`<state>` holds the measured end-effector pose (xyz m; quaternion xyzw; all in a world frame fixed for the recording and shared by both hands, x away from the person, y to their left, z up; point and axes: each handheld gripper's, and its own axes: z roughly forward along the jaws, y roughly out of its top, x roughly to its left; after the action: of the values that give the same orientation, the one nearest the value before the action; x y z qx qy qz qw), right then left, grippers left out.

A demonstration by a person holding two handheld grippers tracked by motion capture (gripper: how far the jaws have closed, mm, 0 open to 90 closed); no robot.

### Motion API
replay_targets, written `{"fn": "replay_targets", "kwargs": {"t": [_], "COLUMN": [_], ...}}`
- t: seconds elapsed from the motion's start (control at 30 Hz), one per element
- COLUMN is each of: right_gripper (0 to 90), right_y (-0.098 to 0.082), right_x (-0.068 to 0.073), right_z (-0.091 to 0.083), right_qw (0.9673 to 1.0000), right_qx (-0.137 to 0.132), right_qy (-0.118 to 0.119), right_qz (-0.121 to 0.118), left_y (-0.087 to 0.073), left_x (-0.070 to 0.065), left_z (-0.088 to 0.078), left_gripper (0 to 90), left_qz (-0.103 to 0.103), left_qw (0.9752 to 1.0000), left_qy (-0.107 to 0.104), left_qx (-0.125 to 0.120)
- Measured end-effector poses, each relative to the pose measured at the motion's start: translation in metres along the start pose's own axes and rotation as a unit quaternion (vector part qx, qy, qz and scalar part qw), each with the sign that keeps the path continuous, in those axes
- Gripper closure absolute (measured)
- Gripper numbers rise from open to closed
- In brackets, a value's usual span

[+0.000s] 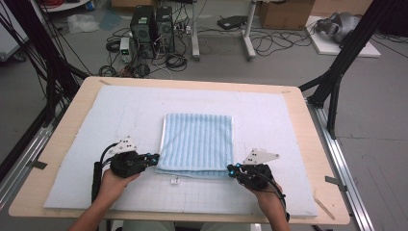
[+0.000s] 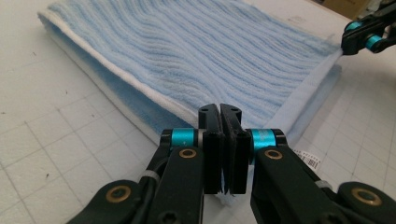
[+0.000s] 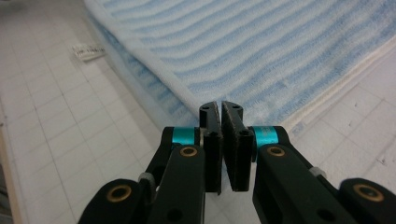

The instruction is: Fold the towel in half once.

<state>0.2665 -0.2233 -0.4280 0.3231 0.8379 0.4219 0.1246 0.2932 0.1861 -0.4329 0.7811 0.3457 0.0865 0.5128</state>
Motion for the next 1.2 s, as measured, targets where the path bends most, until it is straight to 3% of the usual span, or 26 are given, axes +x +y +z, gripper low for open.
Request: {"fn": "replay_targets", "kwargs": {"t": [0.17, 0.27, 0.3, 0.33, 0.37, 0.47, 0.57, 0.6, 0.7, 0.77, 0.83, 0.9, 1.03, 1.2], "right_gripper": [86.8, 81.3, 72.1, 67.4, 66.3, 67.1, 74.4, 75.1, 75.0, 74.8, 74.1, 72.7, 71.9, 70.9], "right_y": [-0.001, -0.005, -0.006, -0.006, -0.006, -0.002, 0.001, 0.002, 0.002, 0.001, -0.002, -0.004, -0.007, -0.01], "right_x": [0.002, 0.0, -0.001, -0.003, -0.005, -0.008, -0.011, -0.011, -0.012, -0.011, -0.011, -0.012, -0.012, -0.013], "right_z": [0.0, 0.002, 0.004, 0.004, 0.003, -0.002, 0.003, 0.007, 0.019, 0.025, 0.027, 0.025, 0.02, 0.014], "right_qw": [0.9999, 0.9996, 0.9994, 0.9992, 0.9991, 0.9986, 0.9979, 0.998, 0.9986, 0.999, 0.9989, 0.9988, 0.9986, 0.9985], "right_qx": [0.01, 0.024, 0.029, 0.025, 0.014, -0.028, -0.042, -0.039, -0.018, 0.001, 0.02, 0.019, 0.03, 0.035], "right_qy": [0.009, 0.015, 0.015, 0.017, 0.017, -0.001, -0.013, -0.013, -0.006, -0.004, -0.005, 0.001, -0.002, -0.001], "right_qz": [-0.002, 0.007, 0.012, 0.026, 0.035, 0.046, 0.049, 0.049, 0.049, 0.044, 0.042, 0.045, 0.043, 0.043], "left_y": [-0.004, -0.011, -0.012, -0.011, -0.01, -0.003, 0.0, 0.001, 0.005, 0.006, 0.006, 0.004, 0.005, 0.004], "left_x": [-0.001, 0.0, 0.001, 0.001, 0.002, 0.003, 0.006, 0.007, 0.01, 0.011, 0.012, 0.012, 0.01, 0.009], "left_z": [-0.002, 0.0, 0.001, 0.001, 0.0, 0.001, 0.01, 0.013, 0.025, 0.032, 0.038, 0.042, 0.043, 0.038], "left_gripper": [87.0, 84.2, 76.2, 63.2, 58.7, 59.9, 63.8, 67.2, 73.2, 76.2, 78.2, 77.9, 78.8, 79.7], "left_qz": [-0.013, -0.029, -0.037, -0.042, -0.036, -0.026, -0.006, -0.001, 0.001, 0.002, 0.012, 0.018, 0.029, 0.024], "left_qw": [0.9998, 0.9989, 0.9985, 0.9981, 0.9983, 0.9986, 0.999, 0.9992, 0.9993, 0.9988, 0.9972, 0.9958, 0.9941, 0.9934], "left_qy": [-0.004, 0.01, 0.02, 0.033, 0.039, 0.046, 0.044, 0.039, 0.036, 0.046, 0.06, 0.067, 0.082, 0.087], "left_qx": [0.015, 0.035, 0.035, 0.03, 0.022, 0.006, 0.0, -0.006, 0.009, 0.017, 0.044, 0.06, 0.065, 0.07]}}
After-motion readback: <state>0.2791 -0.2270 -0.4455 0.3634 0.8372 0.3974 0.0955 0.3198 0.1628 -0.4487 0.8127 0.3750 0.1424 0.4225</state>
